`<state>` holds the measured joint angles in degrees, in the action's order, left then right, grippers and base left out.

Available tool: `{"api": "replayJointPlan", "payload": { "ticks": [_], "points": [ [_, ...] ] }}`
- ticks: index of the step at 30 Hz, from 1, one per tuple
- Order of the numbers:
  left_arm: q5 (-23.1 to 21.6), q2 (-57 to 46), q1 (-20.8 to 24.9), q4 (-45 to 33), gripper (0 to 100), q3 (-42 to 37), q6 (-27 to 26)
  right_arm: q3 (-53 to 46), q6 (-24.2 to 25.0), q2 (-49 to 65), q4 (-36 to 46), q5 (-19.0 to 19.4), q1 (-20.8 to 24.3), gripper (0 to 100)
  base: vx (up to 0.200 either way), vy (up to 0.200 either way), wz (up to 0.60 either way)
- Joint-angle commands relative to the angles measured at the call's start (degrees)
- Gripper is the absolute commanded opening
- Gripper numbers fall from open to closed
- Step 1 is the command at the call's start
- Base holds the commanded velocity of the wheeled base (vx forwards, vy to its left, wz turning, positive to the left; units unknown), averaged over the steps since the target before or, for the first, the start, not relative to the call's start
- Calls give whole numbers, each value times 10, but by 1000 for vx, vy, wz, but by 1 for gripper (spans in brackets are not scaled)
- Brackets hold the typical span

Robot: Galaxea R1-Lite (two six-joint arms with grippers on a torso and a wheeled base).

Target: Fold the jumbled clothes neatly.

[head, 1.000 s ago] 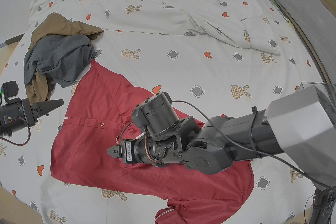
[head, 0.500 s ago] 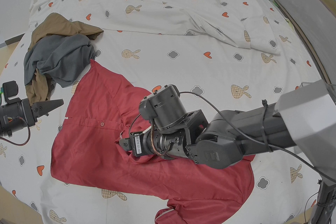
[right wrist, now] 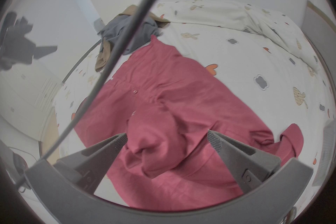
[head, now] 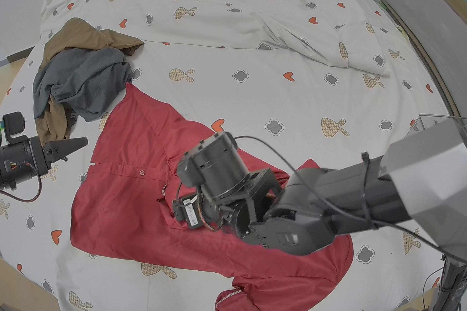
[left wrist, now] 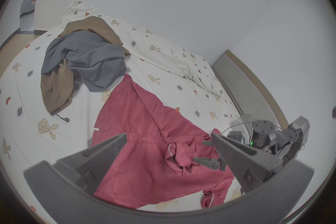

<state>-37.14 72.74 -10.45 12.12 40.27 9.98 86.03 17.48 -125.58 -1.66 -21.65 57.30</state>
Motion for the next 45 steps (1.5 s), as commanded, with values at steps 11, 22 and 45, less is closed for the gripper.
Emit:
{"api": "replayJointPlan", "payload": {
  "ticks": [11, 22, 45],
  "points": [
    [0, -2, 0, 0, 100, 1, 0, 3, -7, -51, -22, -3, 22, 100, 0, 0, 0],
    [0, -1, -1, 0, 100, 1, 0, 6, 0, -53, -26, -5, 17, 0, 0, 0, 0],
    [0, -2, -1, 0, 100, 1, 0, 105, 0, 31, -24, -18, -170, 0, 0, 0, 0]
  ]
}}
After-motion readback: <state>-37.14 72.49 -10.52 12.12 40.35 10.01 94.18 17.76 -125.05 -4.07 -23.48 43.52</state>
